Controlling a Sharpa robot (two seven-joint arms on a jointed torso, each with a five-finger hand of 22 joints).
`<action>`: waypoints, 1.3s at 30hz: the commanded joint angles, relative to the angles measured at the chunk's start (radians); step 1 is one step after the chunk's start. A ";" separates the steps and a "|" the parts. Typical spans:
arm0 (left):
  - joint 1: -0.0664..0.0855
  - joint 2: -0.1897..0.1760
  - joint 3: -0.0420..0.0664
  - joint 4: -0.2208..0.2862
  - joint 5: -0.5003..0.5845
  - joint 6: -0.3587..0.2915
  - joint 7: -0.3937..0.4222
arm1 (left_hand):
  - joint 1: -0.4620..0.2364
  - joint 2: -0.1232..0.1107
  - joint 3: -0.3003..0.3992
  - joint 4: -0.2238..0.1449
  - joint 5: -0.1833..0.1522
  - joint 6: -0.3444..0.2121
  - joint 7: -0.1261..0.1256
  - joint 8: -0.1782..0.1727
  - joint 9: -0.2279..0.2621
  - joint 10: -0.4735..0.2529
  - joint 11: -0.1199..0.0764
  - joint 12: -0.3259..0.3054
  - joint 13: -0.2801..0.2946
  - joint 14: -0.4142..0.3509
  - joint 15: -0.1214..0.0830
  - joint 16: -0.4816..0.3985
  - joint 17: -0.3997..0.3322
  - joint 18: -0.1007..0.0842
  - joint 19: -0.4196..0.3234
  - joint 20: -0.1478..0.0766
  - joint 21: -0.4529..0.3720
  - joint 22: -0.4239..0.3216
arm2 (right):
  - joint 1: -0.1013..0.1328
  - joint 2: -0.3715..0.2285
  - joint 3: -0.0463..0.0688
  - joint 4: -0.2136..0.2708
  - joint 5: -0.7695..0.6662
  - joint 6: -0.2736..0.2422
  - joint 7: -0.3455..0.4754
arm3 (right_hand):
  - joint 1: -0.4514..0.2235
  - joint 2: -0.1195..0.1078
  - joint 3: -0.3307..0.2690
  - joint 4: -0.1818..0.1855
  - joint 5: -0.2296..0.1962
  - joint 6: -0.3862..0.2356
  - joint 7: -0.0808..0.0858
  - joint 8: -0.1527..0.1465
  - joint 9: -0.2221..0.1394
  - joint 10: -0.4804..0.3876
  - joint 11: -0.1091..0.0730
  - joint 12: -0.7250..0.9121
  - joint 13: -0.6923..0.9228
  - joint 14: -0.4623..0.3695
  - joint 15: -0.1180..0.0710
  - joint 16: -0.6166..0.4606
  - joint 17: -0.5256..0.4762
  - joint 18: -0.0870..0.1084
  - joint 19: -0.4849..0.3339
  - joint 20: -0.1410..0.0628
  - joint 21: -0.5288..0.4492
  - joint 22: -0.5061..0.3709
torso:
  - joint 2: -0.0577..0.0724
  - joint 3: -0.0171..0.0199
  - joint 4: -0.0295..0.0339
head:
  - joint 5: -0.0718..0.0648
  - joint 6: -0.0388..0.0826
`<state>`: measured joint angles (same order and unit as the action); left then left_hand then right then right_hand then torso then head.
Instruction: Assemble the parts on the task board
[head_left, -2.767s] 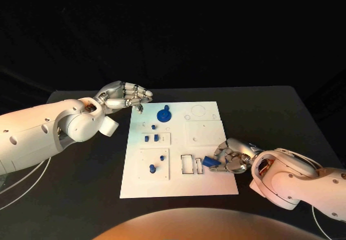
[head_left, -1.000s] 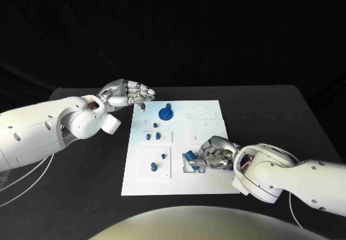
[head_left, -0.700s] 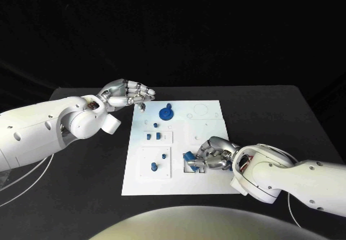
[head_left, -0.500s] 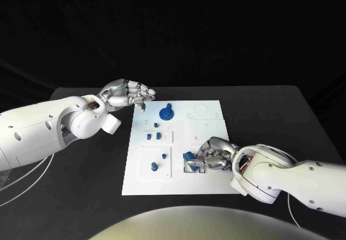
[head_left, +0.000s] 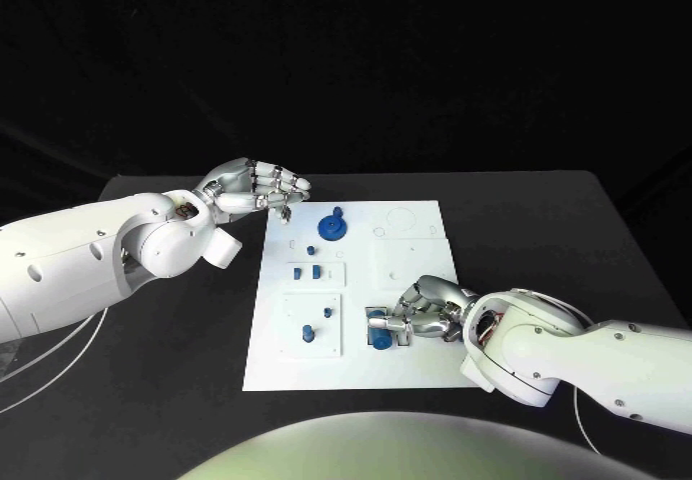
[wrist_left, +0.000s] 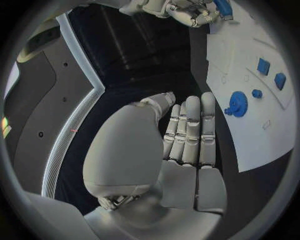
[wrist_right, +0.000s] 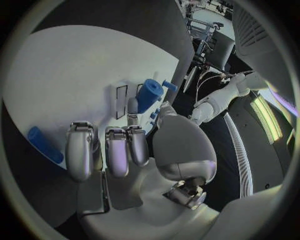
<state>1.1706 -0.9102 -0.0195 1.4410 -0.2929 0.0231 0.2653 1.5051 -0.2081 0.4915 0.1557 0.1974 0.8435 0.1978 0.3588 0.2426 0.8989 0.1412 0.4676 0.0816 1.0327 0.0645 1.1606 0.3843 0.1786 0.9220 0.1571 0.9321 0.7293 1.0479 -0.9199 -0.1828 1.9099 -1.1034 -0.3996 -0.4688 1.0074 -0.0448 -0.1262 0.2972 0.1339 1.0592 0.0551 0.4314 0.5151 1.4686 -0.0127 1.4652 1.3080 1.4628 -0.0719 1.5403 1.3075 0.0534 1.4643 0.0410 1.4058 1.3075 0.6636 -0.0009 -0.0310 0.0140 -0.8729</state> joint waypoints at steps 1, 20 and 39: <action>0.000 0.001 0.001 0.002 0.000 0.012 0.005 | -0.012 -0.001 0.004 -0.001 -0.001 -0.007 0.002 0.005 0.001 -0.006 -0.002 0.002 0.001 -0.007 -0.003 0.005 0.001 0.005 -0.010 0.000 0.006 0.001 | -0.001 0.000 0.000 0.002 -0.017 0.021 0.000 | -0.014 -0.005 -0.008 0.000 0.001 -0.007 -0.001 -0.001 0.002 0.053 -0.006 -0.005 0.176 0.088 -0.006 0.005 0.159 -0.020 0.047 -0.007 -0.001 0.219 | 0.000 0.0005 -0.0008 | 0.000 0.000; 0.000 0.000 0.000 0.000 0.000 0.010 0.005 | -0.012 -0.001 0.004 -0.001 -0.001 -0.007 0.002 0.005 0.001 -0.006 -0.002 0.002 0.001 -0.007 -0.003 0.005 0.001 0.005 -0.010 0.000 0.006 0.001 | 0.002 -0.058 0.000 0.047 -0.033 0.044 0.067 | 0.176 -0.003 0.006 -0.012 0.001 -0.006 -0.006 0.004 0.014 0.060 -0.010 0.004 0.187 0.091 -0.009 0.007 0.171 -0.022 0.051 -0.010 0.008 0.222 | -0.001 0.0002 -0.0017 | -0.001 0.000; 0.000 0.000 -0.001 0.000 0.000 0.013 0.004 | -0.013 0.000 0.005 -0.003 -0.001 -0.007 0.002 0.006 0.001 -0.006 -0.002 0.003 0.001 -0.008 -0.003 0.006 0.001 0.006 -0.010 0.000 0.006 0.001 | 0.005 -0.057 0.000 0.036 -0.038 0.072 0.068 | 0.237 -0.003 0.026 -0.005 0.001 0.004 -0.009 0.008 0.019 0.061 -0.013 0.004 0.190 0.092 -0.012 0.008 0.175 -0.023 0.054 -0.012 0.014 0.223 | 0.001 0.0001 0.0010 | 0.002 0.000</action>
<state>1.1702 -0.9114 -0.0209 1.4384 -0.2929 0.0230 0.2642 1.5052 -0.2081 0.4914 0.1558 0.1974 0.8434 0.1978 0.3588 0.2423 0.8990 0.1412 0.4676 0.0812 1.0327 0.0645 1.1605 0.3841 0.1786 0.9220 0.1571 0.9321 0.7290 1.0535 -0.9799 -0.1825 1.9502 -1.1286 -0.3463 -0.4040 1.2413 -0.0590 -0.1055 0.2897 0.1338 1.0591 0.0482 0.4372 0.5329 1.4652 -0.0161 1.4654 1.3076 1.4665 -0.0755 1.5442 1.3081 0.0423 1.4666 0.0359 1.4154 1.3081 0.6641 -0.0007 -0.0302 0.0155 -0.8728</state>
